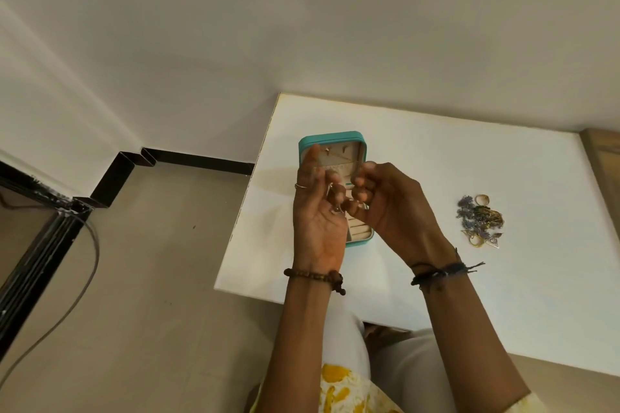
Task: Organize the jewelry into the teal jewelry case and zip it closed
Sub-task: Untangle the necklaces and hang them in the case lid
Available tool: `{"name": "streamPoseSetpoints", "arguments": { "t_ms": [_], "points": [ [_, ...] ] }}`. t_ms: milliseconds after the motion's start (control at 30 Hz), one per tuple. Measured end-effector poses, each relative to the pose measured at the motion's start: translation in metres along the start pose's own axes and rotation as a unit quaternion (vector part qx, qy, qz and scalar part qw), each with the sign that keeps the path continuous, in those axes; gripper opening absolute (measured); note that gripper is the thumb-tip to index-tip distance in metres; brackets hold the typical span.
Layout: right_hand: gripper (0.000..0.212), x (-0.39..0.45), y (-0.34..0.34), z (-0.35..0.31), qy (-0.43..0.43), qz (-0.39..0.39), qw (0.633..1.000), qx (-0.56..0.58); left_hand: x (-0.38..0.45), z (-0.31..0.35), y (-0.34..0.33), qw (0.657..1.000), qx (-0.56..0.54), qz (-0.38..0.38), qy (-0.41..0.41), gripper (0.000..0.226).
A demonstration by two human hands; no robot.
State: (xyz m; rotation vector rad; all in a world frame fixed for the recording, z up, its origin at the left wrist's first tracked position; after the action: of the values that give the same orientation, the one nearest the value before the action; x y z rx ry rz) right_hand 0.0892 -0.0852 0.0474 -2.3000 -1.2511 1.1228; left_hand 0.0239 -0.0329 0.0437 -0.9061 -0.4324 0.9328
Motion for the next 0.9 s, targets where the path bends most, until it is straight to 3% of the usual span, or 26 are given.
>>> {"name": "streamPoseSetpoints", "arguments": {
  "t_ms": [100, 167, 300, 367, 633, 733, 900],
  "points": [
    [0.014, 0.002, 0.007, -0.006, 0.038, 0.087, 0.977, -0.189, 0.001, -0.002, -0.001, 1.0, 0.025, 0.004, -0.004, 0.03],
    [0.017, 0.001, 0.008, -0.011, 0.068, 0.11, 0.961, -0.244, 0.001, -0.005, 0.004, 0.999, 0.044, 0.006, 0.0, 0.034],
    [0.019, -0.003, 0.014, -0.017, 0.092, 0.114, 0.964, -0.224, 0.002, -0.007, 0.011, 0.999, 0.044, 0.012, 0.014, 0.031],
    [0.019, -0.004, 0.017, -0.019, 0.091, 0.1, 0.975, -0.177, 0.003, -0.008, 0.019, 0.998, 0.041, 0.037, 0.031, 0.023],
    [0.029, 0.003, 0.012, -0.012, 0.035, 0.054, 0.998, 0.021, 0.005, -0.009, 0.024, 0.987, 0.128, 0.088, 0.048, 0.03],
    [0.023, 0.006, 0.015, -0.012, 0.046, 0.064, 0.997, -0.009, 0.008, -0.005, 0.025, 0.976, 0.206, 0.062, 0.031, 0.022],
    [0.018, 0.012, 0.019, -0.009, 0.047, 0.083, 0.99, -0.103, 0.011, 0.006, 0.019, 0.925, 0.379, -0.004, -0.017, 0.005]
  ]
}}
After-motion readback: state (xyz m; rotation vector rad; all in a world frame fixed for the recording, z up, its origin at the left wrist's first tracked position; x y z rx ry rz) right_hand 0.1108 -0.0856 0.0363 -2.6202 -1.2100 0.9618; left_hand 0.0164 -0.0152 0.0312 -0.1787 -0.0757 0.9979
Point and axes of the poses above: each hand's wrist, its own x-axis towards the middle knuckle, its own y-axis out of the back of the hand, z = x × y, the point moved 8 cm from there along x, towards the middle knuckle, and after that the axes turned 12 degrees about -y, right-handed, at the moved point
